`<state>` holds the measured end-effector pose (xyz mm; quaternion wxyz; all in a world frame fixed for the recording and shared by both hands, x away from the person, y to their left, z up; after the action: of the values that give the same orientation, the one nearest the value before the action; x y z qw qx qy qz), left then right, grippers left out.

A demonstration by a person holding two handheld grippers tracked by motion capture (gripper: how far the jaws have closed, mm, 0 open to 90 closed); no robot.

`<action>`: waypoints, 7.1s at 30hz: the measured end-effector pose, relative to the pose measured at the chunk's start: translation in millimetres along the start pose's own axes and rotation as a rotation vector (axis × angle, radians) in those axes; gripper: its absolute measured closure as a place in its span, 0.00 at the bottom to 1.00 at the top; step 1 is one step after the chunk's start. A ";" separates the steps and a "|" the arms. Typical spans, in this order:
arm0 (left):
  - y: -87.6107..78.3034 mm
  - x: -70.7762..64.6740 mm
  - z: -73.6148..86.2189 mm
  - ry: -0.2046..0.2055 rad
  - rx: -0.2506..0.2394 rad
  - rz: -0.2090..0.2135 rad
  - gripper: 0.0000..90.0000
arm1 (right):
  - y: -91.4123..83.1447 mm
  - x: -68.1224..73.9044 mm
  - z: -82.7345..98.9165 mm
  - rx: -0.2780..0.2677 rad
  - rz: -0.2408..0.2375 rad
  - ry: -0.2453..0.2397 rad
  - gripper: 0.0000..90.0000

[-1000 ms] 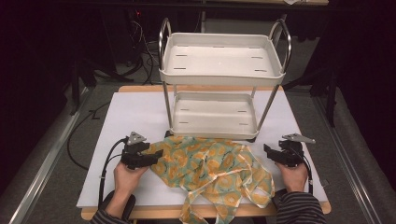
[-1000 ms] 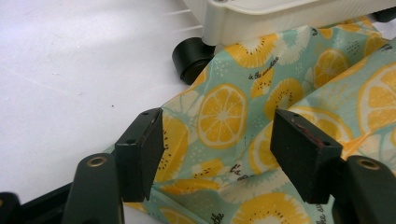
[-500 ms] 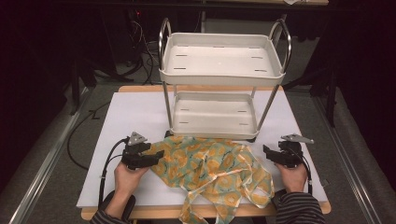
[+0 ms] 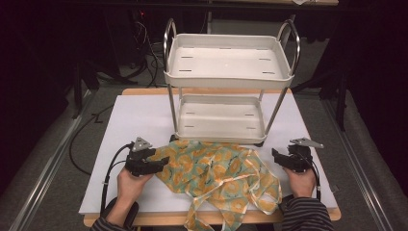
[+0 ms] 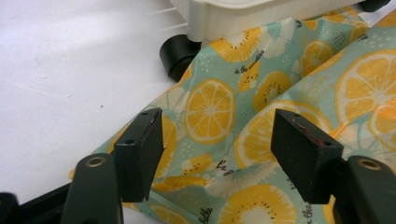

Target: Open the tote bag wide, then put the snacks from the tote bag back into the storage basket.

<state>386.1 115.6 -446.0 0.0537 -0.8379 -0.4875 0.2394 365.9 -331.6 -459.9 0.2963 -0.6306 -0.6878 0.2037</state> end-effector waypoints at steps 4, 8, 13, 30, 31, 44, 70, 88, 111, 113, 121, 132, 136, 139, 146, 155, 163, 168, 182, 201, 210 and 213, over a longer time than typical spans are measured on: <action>-0.3 0.0 -0.1 0.006 0.000 -0.002 0.39 | 0.5 0.0 -0.2 -0.003 -0.006 0.004 0.35; -0.7 -0.8 0.1 0.008 -0.001 0.001 0.39 | 0.7 0.3 -0.2 0.001 -0.007 0.001 0.35; -1.7 -1.5 0.1 0.005 0.000 0.005 0.39 | 1.8 0.4 -0.1 0.001 -0.010 0.001 0.35; -7.1 -6.9 -1.6 0.004 -0.006 0.024 0.40 | 2.1 1.9 -0.5 0.011 -0.012 -0.004 0.36; -7.1 -6.9 -1.6 0.004 -0.006 0.024 0.40 | 2.1 1.9 -0.5 0.011 -0.012 -0.004 0.36; -21.7 -30.2 -2.8 0.026 -0.017 0.111 0.44 | 6.2 -0.4 -1.4 0.021 -0.026 0.012 0.36; -46.5 -82.3 5.9 0.060 0.031 0.320 0.37 | 5.1 0.3 -0.8 0.021 -0.024 0.002 0.36; -33.9 -126.3 42.9 0.146 0.119 0.383 0.26 | 5.0 -1.2 0.1 0.033 -0.016 0.008 0.36; -17.8 -138.8 72.5 0.289 0.202 0.377 0.77 | 3.8 -1.8 1.3 0.044 -0.010 0.011 0.37; -18.3 -138.1 72.2 0.298 0.209 0.382 0.80 | 4.0 -1.5 1.2 0.046 -0.007 0.008 0.37; -21.4 -138.4 66.8 0.292 0.192 0.412 0.99 | 3.8 -2.1 1.7 0.046 -0.008 0.005 0.37; -29.7 -137.5 49.2 0.254 0.150 0.458 0.99 | 3.0 -1.9 1.7 0.049 -0.011 0.003 0.37; -33.1 -135.8 40.5 0.238 0.116 0.460 0.99 | 3.0 -1.1 1.6 0.046 -0.014 -0.006 0.38; -36.6 -133.7 29.6 0.230 0.077 0.457 0.99 | 2.1 -0.8 2.0 0.046 -0.012 -0.001 0.38; -40.0 -127.4 13.8 0.207 0.026 0.451 0.99 | 2.3 -0.8 2.1 0.051 -0.009 -0.004 0.38; -35.5 -121.7 -0.7 0.160 -0.010 0.440 0.99 | 0.7 -1.2 2.9 0.042 -0.013 -0.005 0.37; -32.1 -111.7 -16.3 0.137 -0.056 0.409 0.99 | 0.1 -1.2 3.1 0.044 -0.008 -0.008 0.37; -27.4 -107.7 -18.5 0.135 -0.058 0.390 0.99 | -0.6 -1.3 3.0 0.044 -0.009 -0.008 0.38; -12.3 -99.3 -20.7 0.131 -0.073 0.327 0.99 | -2.4 0.9 3.0 0.036 -0.018 -0.010 0.38; 10.3 -87.1 -19.8 0.113 -0.043 0.284 0.99 | -11.1 5.4 2.3 -0.015 -0.069 -0.014 0.41; 17.7 -85.4 -11.5 0.119 -0.001 0.274 0.99 | -20.5 13.6 0.8 -0.044 -0.112 -0.063 0.44; 19.7 -85.0 -8.5 0.123 0.007 0.269 0.99 | -28.7 20.1 -1.1 -0.083 -0.123 -0.102 0.47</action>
<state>370.7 34.9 -415.2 0.0538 -0.9085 -0.3660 0.1943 344.5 -315.3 -437.3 0.2462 -0.5876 -0.7474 0.1884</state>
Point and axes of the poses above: each handheld gripper's, and its own axes: y roughly forward along the jaws, z roughly out of its underside, x roughly to its left, the point moved 1 cm from there along y, roughly forward along the jaws, and after that the axes turned 10 degrees about y, right-handed, at the moved point
